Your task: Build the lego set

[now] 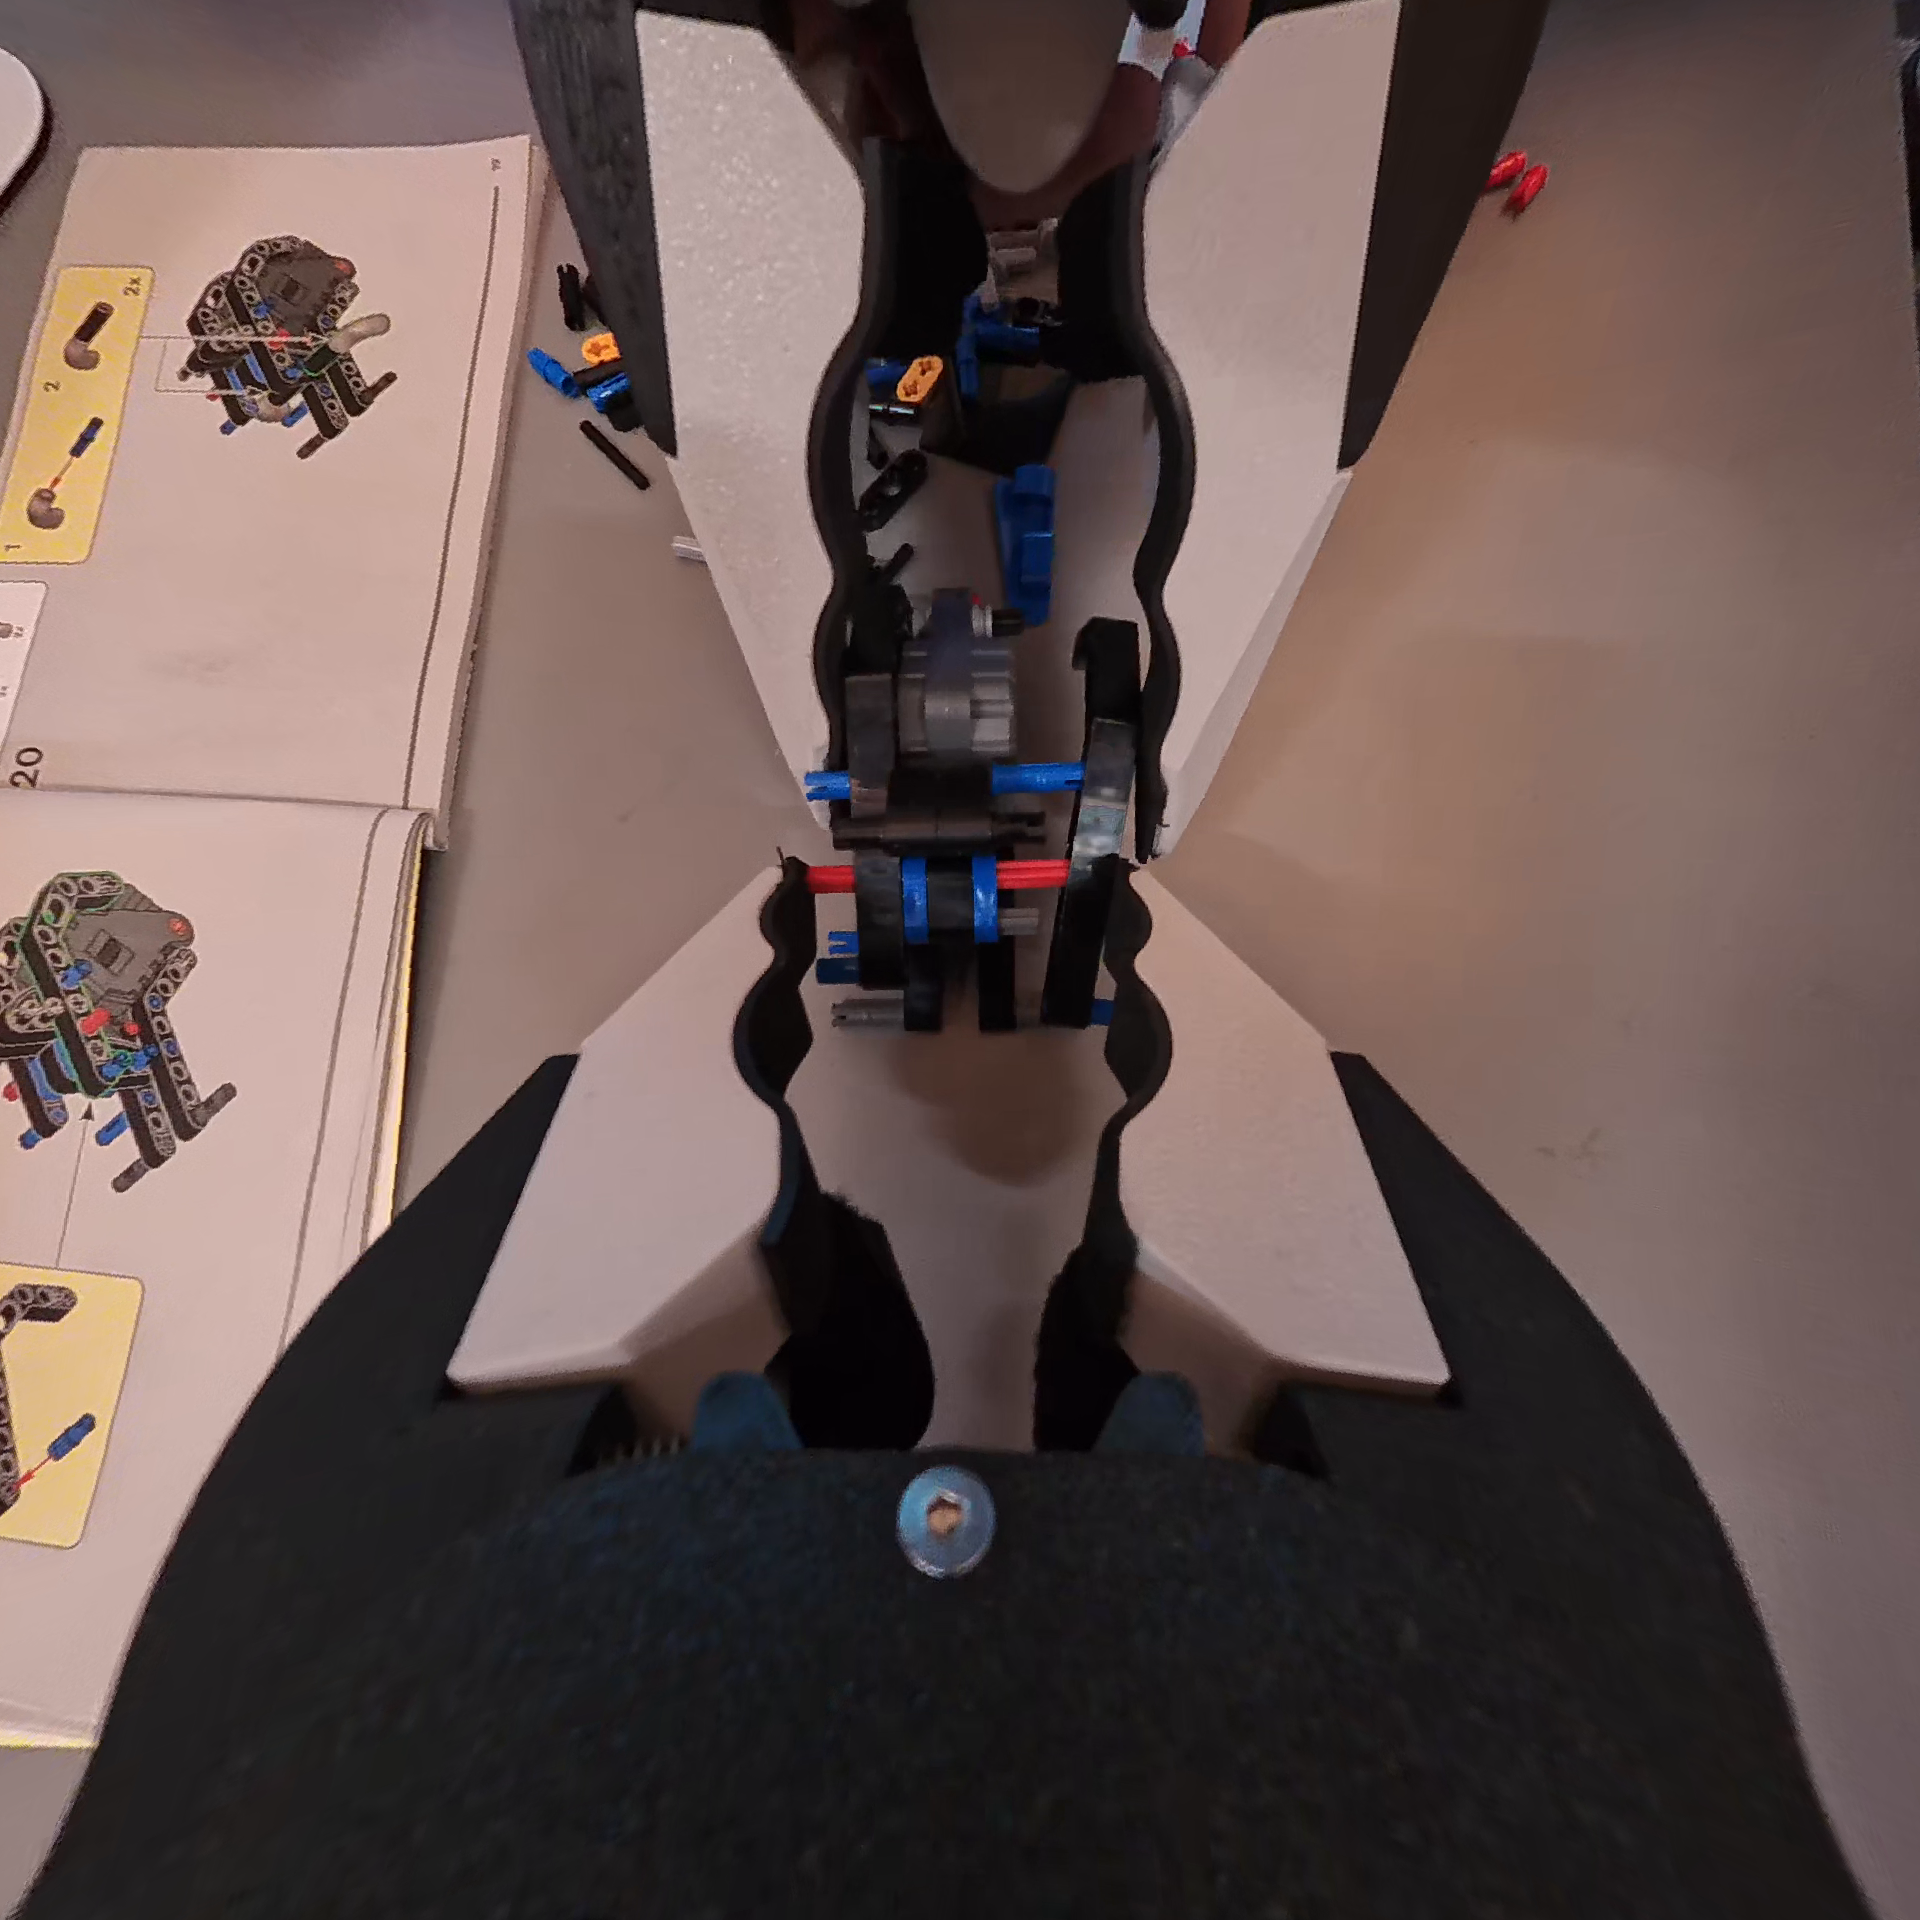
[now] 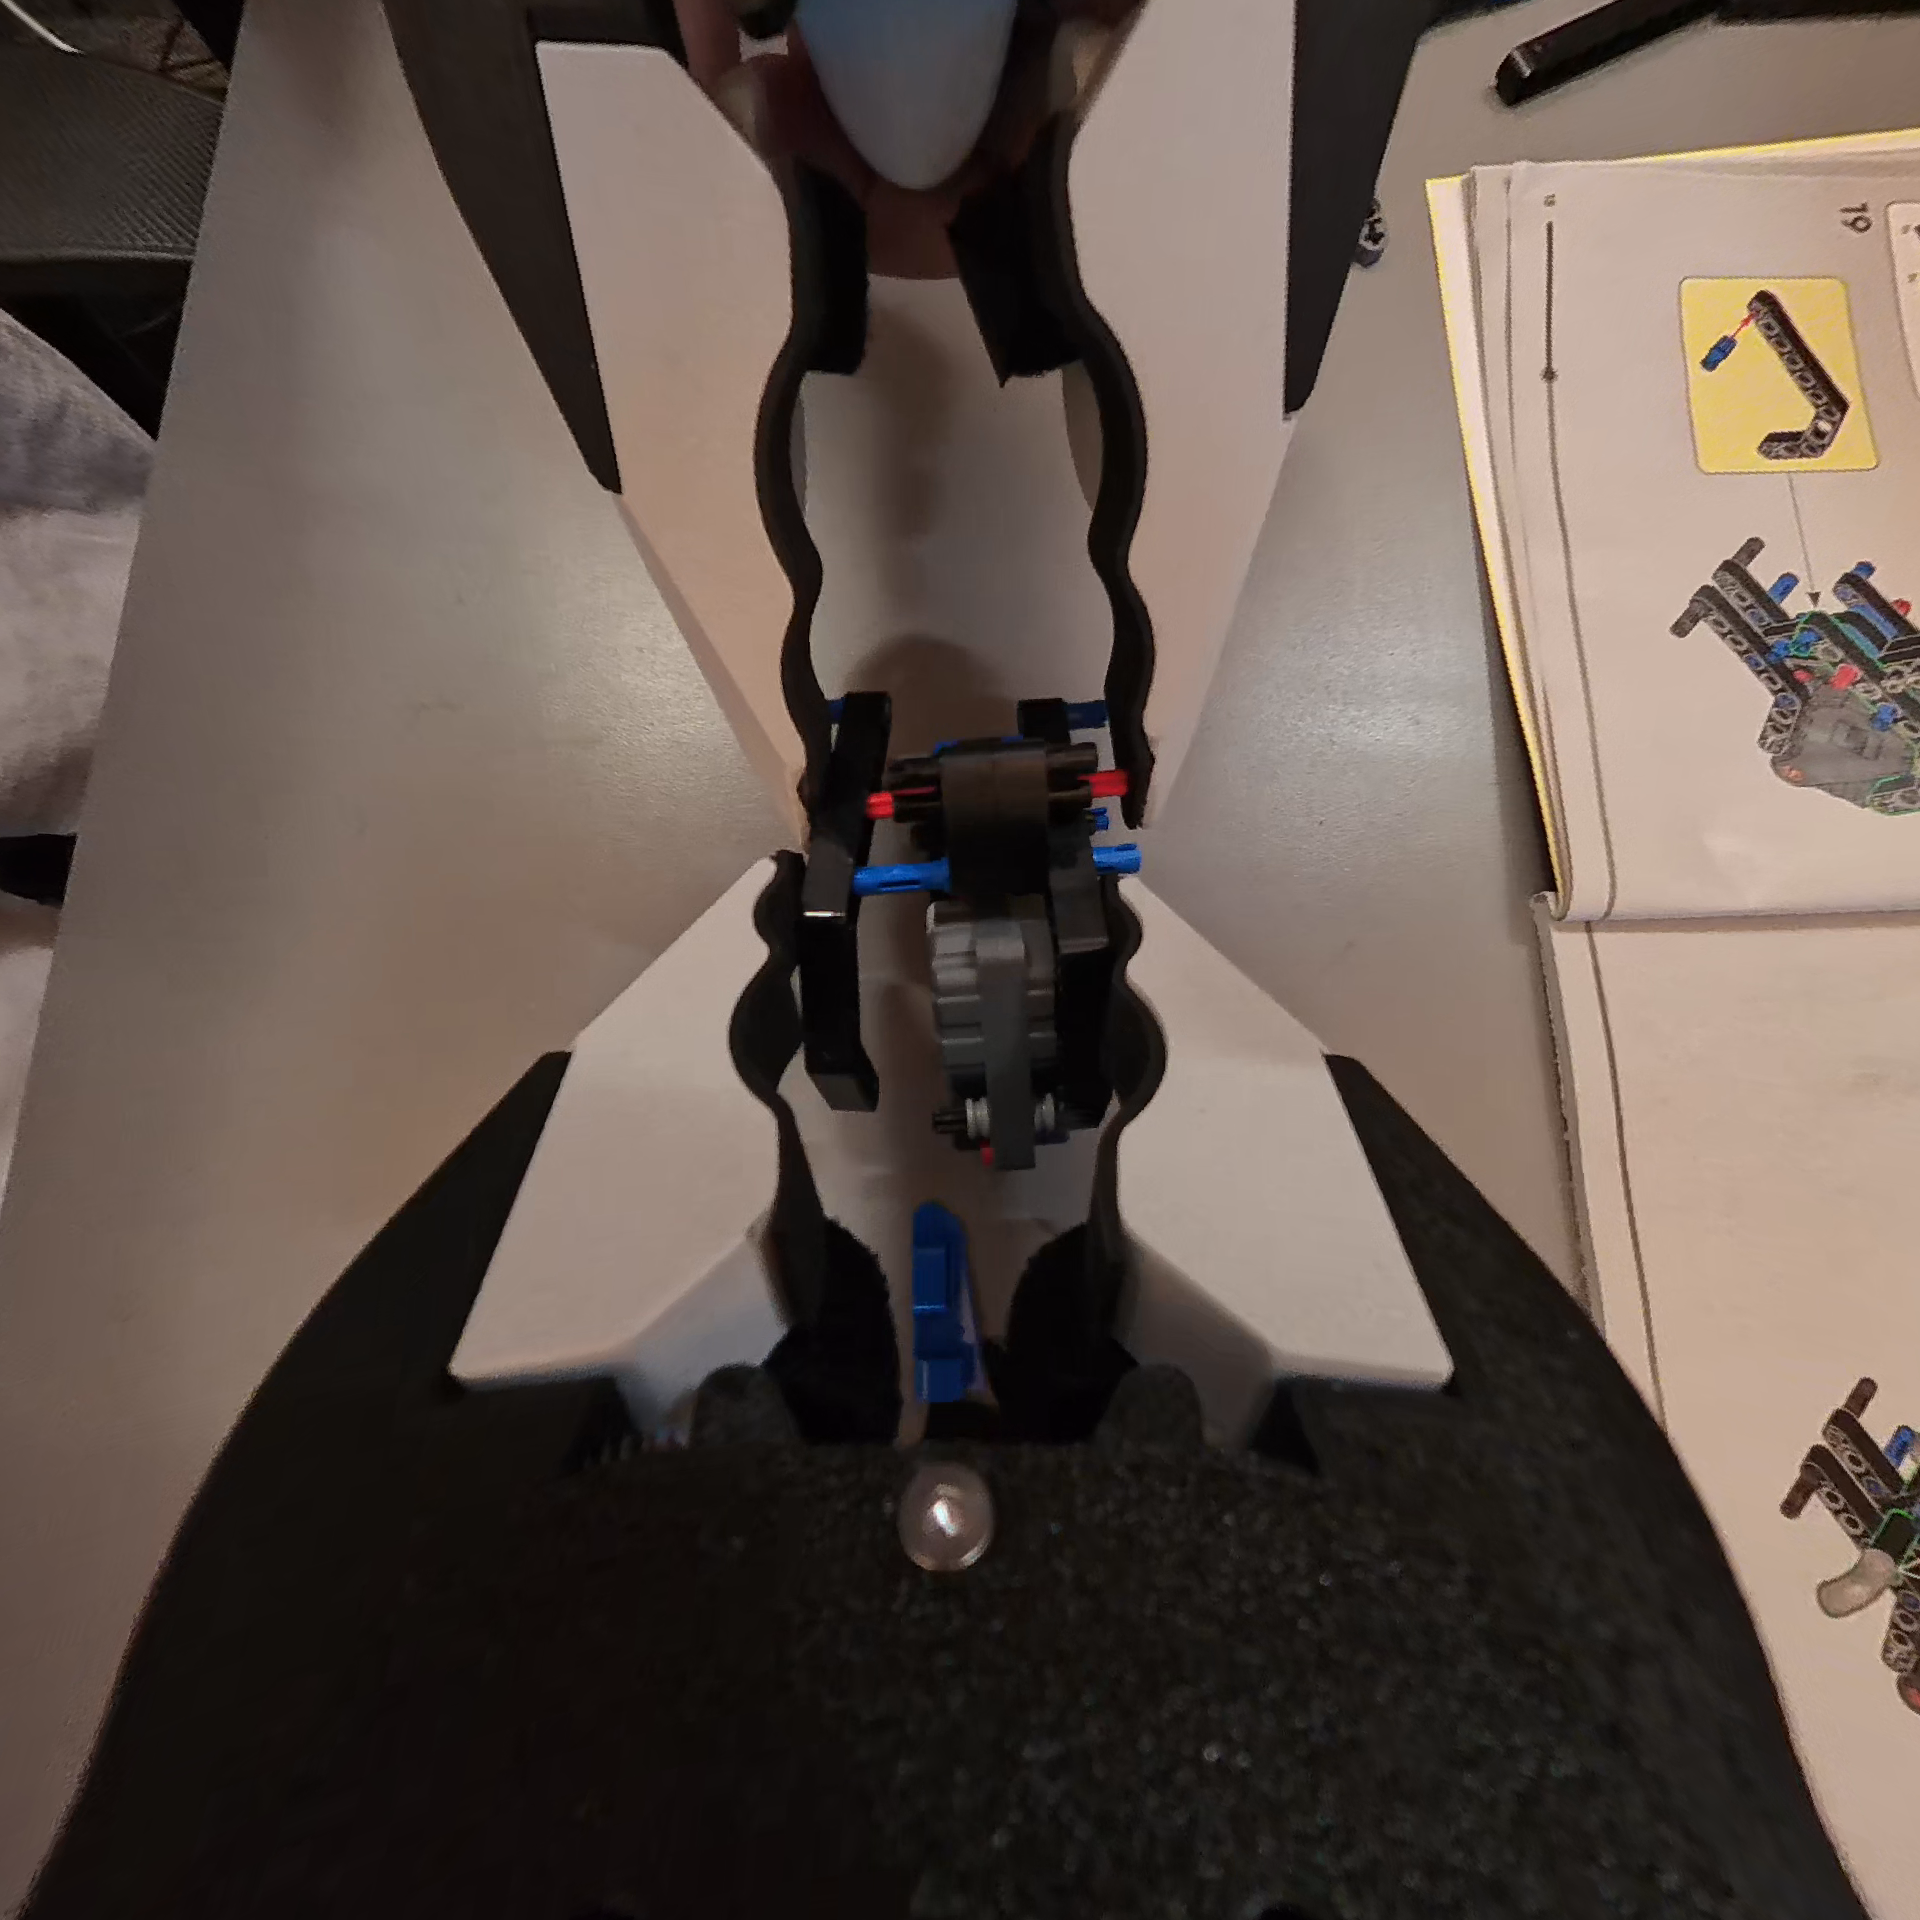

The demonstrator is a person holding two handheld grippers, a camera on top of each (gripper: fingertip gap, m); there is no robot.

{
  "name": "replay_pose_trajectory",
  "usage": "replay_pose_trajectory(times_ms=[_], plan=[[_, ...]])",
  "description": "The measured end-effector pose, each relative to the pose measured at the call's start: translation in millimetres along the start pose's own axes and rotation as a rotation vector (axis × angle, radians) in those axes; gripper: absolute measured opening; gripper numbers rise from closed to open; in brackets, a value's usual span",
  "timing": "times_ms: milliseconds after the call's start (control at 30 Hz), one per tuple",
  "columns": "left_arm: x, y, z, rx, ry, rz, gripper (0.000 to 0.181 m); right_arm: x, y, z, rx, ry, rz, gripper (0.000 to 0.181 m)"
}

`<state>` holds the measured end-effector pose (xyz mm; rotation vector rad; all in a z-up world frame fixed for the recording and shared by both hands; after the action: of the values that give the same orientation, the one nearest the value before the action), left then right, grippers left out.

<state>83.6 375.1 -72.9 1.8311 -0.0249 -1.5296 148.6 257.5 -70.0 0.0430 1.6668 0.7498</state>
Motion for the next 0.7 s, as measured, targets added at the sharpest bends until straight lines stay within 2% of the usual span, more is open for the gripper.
replay_pose_trajectory(times_ms=[700], plan=[[1.0,2.4,7.6,0.023,0.002,0.004,0.055,-0.5,1.5,-3.9,-0.028,0.057,-0.031,0.057]])
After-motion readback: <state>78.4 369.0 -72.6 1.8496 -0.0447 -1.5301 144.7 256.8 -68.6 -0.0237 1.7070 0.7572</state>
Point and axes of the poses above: each gripper's, where its closed fingertips meet, x out along the fingers, y out of its top, z = x × y across the jaws, the point moved 10 cm from there along -x, back along the fingers, and after that the axes turned 11 degrees about -z, right-handed, at the moved point
